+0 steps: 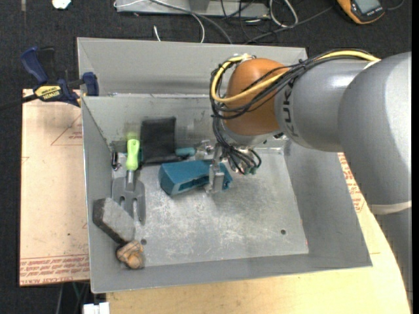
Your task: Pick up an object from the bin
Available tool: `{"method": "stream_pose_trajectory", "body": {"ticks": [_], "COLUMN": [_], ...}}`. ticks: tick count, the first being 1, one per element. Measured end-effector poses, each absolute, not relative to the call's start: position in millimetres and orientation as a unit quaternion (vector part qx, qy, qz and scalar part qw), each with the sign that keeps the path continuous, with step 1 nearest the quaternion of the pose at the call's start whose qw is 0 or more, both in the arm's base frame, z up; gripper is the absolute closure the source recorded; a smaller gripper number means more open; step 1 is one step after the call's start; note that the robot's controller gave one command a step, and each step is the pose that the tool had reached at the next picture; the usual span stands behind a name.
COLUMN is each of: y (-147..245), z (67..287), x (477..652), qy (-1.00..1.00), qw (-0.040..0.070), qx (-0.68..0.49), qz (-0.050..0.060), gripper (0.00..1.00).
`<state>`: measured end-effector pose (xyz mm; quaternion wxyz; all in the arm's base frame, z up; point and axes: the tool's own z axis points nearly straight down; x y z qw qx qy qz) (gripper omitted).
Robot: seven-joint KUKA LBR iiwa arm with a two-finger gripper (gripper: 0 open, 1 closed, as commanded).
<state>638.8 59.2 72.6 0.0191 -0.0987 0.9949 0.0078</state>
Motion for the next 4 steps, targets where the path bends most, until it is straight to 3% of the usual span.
{"method": "stream_pose_trajectory", "body": {"ticks": [1,2,3,4], "y": [72,91,39,28], "z": [129,142,90,129], "x": [621.6,628.1,564.2,569.8], "qy": [0.988,0.999,0.993,0.994], "qw": [0.011,0.015,0.015,0.009], "qx": [-0.151,-0.051,-0.120,-0.112], "qz": [0.005,0.006,0.006,0.006], "gripper": [1.00,1.00,1.00,1.00]}}
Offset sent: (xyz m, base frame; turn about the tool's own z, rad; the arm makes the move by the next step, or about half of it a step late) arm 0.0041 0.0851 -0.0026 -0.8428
